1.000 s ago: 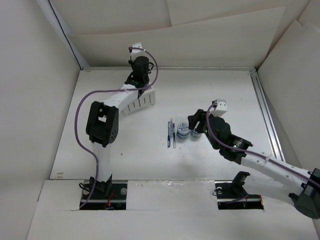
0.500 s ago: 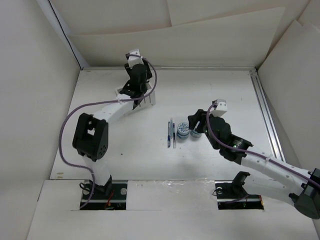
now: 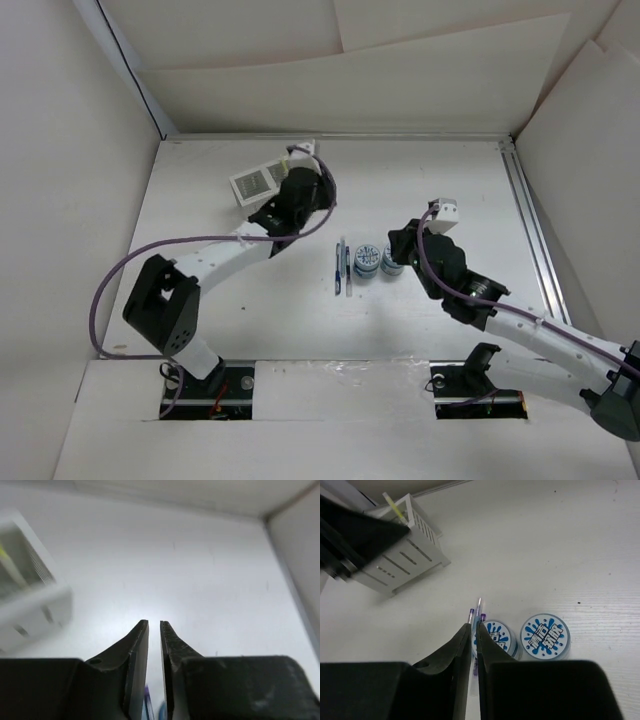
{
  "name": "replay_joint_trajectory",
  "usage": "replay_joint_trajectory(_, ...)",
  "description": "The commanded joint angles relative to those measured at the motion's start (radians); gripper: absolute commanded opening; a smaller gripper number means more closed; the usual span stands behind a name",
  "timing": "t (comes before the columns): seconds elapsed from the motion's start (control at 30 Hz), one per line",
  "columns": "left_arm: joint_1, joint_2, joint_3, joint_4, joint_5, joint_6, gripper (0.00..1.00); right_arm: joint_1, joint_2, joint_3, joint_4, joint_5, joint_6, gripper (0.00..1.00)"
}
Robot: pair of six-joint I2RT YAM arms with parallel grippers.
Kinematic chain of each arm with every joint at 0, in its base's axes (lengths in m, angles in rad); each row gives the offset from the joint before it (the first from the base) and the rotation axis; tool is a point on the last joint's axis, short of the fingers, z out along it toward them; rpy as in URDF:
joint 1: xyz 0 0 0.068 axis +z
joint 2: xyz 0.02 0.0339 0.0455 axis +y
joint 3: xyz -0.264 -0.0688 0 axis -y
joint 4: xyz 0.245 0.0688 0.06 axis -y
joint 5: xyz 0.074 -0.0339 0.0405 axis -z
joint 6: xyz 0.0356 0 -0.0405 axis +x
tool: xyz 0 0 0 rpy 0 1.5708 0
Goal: Sort the stationery into containers
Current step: Grab a piece of stationery with the left arm
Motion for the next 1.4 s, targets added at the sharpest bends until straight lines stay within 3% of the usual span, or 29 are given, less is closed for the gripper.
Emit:
replay_joint_trajectory(0.0,-0.066,0.045,-0.054,-0.122,0.081,-0.041,0.1,-0.007,-0.027,-0.003,0.037,0.037,0.002,0.14)
replay_joint_trajectory(0.17,-0.106,0.114,-0.105,-0.136,0.09,-0.074,0.1,-0.007,-0.018,-0.003,0.019,0.046,0.002,0.27)
replay_joint_trajectory(0.2,-0.106,0.127,-0.117,-0.112,0.09,-0.092,0.13,-0.007,-0.018,-0.003,0.019,0.046,0.002,0.34)
replay_joint_trajectory(0.33,-0.117,0.223,-0.07,-0.121,0.102,-0.101,0.13,-0.016,0.002,0.006,0.019,0.046,0.002,0.46)
replay_joint_trajectory(0.6,-0.129,0.267,-0.039,-0.162,0.012,-0.092,0.11,-0.016,0.002,0.006,0.019,0.026,0.002,0.48)
replay_joint_trajectory(1.2,-0.149,0.35,-0.022,-0.173,-0.052,-0.074,0.24,-0.016,0.011,0.016,0.019,-0.004,0.002,0.51)
replay_joint_trajectory(1.37,-0.158,0.359,-0.013,-0.204,-0.101,-0.064,0.06,-0.016,0.001,0.016,0.019,-0.004,0.002,0.51)
